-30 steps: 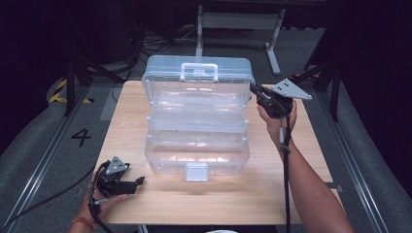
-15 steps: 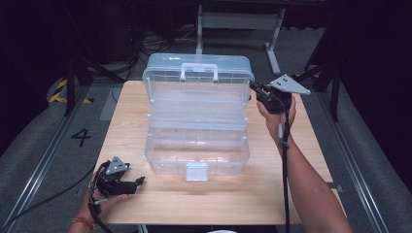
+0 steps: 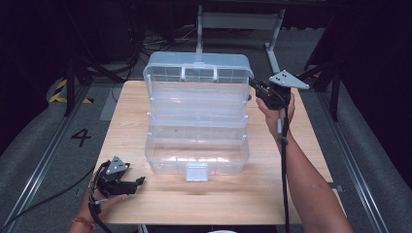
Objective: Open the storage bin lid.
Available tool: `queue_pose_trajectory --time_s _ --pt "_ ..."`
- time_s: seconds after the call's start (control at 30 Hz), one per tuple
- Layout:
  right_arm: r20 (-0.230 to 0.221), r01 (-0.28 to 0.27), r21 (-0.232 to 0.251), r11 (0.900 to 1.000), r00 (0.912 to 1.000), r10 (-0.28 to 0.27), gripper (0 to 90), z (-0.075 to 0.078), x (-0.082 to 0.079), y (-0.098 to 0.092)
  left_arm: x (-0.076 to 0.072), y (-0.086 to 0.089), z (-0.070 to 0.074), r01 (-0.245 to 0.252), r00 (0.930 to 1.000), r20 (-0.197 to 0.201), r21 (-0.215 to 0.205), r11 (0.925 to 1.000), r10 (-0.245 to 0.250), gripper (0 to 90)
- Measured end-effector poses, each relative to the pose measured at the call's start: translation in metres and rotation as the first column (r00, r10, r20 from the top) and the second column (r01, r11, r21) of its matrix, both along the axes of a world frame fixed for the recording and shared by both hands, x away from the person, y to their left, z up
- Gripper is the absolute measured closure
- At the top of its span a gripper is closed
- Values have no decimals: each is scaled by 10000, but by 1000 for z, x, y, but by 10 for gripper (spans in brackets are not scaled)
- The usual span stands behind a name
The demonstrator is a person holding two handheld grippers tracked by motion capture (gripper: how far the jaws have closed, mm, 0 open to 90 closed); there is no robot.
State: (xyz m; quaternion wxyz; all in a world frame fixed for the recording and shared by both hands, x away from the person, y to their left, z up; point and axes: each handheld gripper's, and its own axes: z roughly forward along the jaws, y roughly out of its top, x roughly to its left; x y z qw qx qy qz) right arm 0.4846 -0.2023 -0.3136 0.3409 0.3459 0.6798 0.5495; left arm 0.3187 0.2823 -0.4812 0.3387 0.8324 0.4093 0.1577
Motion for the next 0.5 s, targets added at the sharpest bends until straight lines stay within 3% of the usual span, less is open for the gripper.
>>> queue_pose_trajectory --time_s 0.5 --pt "-241 65 -151 9999 9997 -68 832 2 13 1 0 0 0 41 10000 -46 29 10000 -40 203"
